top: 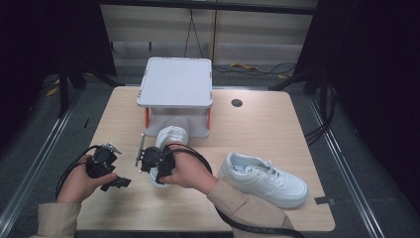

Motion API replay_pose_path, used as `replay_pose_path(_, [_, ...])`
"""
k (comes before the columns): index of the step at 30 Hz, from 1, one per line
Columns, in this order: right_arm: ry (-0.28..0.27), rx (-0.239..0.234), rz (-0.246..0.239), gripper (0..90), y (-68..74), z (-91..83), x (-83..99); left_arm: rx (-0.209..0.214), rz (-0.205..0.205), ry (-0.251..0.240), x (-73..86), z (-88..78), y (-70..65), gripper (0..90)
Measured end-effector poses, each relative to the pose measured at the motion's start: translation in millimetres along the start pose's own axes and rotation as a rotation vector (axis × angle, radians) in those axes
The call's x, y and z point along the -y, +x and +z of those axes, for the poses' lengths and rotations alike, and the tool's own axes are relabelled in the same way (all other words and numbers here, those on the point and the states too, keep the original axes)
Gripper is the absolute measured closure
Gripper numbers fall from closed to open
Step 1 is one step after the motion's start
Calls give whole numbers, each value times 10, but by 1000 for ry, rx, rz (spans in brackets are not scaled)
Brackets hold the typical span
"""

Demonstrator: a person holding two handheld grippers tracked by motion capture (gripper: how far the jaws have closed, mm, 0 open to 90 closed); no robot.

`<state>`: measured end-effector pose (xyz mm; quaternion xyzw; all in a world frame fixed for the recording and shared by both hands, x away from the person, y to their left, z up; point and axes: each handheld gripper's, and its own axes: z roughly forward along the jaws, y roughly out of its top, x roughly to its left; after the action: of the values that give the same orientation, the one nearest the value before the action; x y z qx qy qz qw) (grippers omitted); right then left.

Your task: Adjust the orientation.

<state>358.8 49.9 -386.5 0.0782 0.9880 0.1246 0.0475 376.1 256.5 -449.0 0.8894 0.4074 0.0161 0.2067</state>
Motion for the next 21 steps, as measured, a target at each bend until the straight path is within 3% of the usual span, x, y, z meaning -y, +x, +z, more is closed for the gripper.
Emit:
replay_pose_path(1, [29, -11, -9, 653, 20, 36, 40, 2, 2, 0, -4, 3, -11, 155])
replay_pose_path(3, [29, -3, -25, 642, 68, 81, 118, -1, 11, 0, -23, 1, -43, 156])
replay_pose_path(4, [18, 4, -26, 538, 81, 94, 202, -3, 30, 0, -51, -6, -87, 156])
replay_pose_path(5, [18, 4, -26, 538, 81, 94, 202, -3, 30, 0, -51, -6, -87, 156])
replay_pose_path(8, [-57, 35, -25, 461, 33, -10, 346, 4, 66, -4, -106, -22, -177, 156])
replay_pose_path(9, [-83, 31, 13, 396, -8, -98, 451, 7, 94, -8, -145, -29, -242, 155])
replay_pose_path(10, [-83, 31, 13, 396, -8, -98, 451, 7, 94, -8, -145, -29, -242, 155])
replay_pose_path(12, [-102, 26, 65, 386, -82, -207, 634, 22, 128, -6, -182, -36, -302, 154])
replay_pose_path(14, [-114, 29, 85, 371, -118, -235, 698, 26, 157, -8, -213, -45, -357, 154])
replay_pose_path(15, [-142, 26, 151, 364, -192, -290, 816, 30, 180, -8, -247, -67, -411, 154])
replay_pose_path(17, [-150, 31, 167, 364, -231, -321, 869, 29, 200, -10, -266, -87, -435, 154])
replay_pose_path(18, [-191, 48, 174, 368, -299, -373, 958, 38, 222, -13, -302, -118, -492, 154])
replay_pose_path(20, [-215, 21, 219, 358, -380, -420, 1028, 42, 234, -14, -319, -133, -522, 154])
replay_pose_path(21, [-215, 21, 219, 358, -380, -420, 1028, 38, 248, -11, -336, -148, -553, 154])
